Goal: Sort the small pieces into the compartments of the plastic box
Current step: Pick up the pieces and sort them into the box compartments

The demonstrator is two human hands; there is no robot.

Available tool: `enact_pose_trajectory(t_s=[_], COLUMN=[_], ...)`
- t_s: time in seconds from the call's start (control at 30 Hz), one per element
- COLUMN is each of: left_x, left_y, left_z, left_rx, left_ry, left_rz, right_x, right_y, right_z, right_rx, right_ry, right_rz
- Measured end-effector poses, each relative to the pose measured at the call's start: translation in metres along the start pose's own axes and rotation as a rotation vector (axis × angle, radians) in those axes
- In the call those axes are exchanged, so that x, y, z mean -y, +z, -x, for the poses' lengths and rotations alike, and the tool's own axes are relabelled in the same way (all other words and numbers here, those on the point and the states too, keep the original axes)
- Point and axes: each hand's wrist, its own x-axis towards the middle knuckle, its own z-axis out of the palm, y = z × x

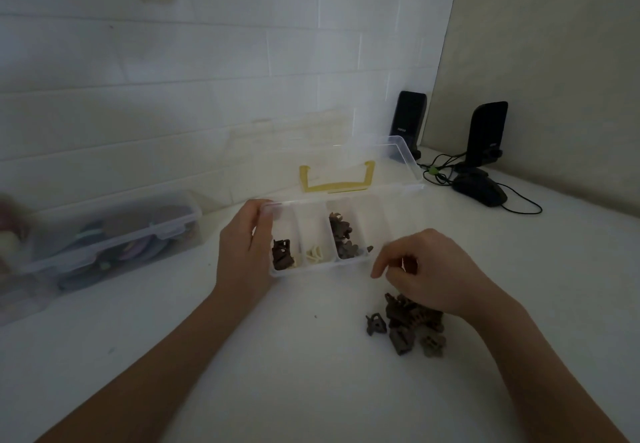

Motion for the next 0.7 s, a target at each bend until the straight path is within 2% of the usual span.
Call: enact_pose_trajectory(t_s=[0.2,0.37,0.5,0.7], left_x=[0.003,0.004,0.005,0.005], left_y=[-0.001,-0.001,-0.001,-0.001], left_z=[-0.001,-0.002,-0.002,-0.002], left_rx=[-0.013,-0.012,-0.008,-0.004], left_ry=[-0.023,-0.007,-0.009,0.003], left_rz=[0.024,0.007,0.006,0.007], right_x=[-0.002,0.0,0.002,0.002], right_y=[-0.004,-0.004,0.004,0.006], right_z=[0.001,0.002,0.002,-0.001], right_rx=[0.086,0.208,0.309,0.228], right_ry=[0.015,-0.031,-0.078,-0.072], right_rz=[0.121,-0.006,0.049,0.051])
